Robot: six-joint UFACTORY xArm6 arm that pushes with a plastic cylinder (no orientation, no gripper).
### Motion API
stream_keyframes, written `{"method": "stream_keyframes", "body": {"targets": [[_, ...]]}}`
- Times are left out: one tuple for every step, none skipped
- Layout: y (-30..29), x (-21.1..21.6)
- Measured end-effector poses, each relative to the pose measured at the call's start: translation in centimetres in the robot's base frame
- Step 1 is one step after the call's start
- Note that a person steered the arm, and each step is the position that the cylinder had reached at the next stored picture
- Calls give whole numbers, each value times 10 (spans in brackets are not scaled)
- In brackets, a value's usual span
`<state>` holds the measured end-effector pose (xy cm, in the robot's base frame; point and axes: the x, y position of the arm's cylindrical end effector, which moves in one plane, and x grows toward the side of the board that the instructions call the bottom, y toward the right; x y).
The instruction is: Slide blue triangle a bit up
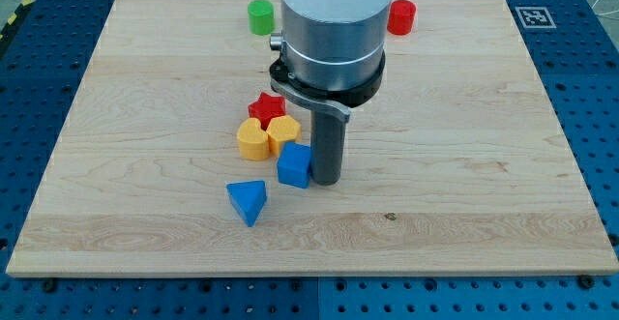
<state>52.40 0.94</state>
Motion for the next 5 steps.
{"method": "stream_keyframes", "body": {"targets": [[-14, -1], [-7, 2], [39, 28], [47, 64], [15, 69]]}}
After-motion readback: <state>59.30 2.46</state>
